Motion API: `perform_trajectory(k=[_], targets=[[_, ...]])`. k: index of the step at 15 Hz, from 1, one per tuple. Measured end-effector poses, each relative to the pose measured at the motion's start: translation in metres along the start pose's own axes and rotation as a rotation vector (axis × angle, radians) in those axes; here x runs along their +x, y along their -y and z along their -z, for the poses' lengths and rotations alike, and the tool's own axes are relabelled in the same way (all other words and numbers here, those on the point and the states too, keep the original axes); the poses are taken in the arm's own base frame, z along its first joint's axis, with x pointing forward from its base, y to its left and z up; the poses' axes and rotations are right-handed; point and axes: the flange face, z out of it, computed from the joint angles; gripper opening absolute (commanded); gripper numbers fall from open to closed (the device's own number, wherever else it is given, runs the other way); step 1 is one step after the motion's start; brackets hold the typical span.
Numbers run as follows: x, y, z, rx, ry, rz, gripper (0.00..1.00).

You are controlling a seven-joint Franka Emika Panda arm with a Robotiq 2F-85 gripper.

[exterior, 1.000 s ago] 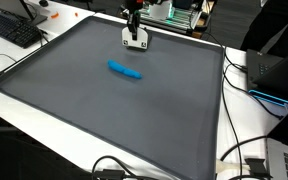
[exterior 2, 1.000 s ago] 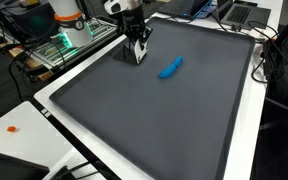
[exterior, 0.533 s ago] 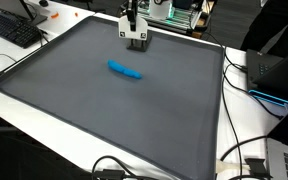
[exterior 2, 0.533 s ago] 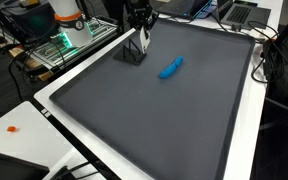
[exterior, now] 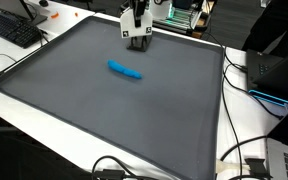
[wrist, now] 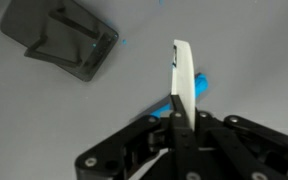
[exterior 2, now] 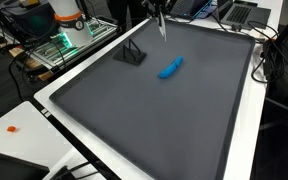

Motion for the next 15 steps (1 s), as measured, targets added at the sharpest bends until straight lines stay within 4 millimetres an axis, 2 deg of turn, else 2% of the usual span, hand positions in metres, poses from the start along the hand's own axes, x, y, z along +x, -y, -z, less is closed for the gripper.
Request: perform_trajectory(k=[4, 8, 12, 15], targets=[[0.012, 0.040, -0.007, -0.019, 0.045, 0.219, 0.01], [0.027, 0.075, -0.023, -0.044, 0.105, 0.406, 0.01], [0.046, 0.096, -0.046, -0.063, 0.146, 0.504, 0.01], [0.057, 0.102, -0.068, -0.068, 0.165, 0.541, 0.01]])
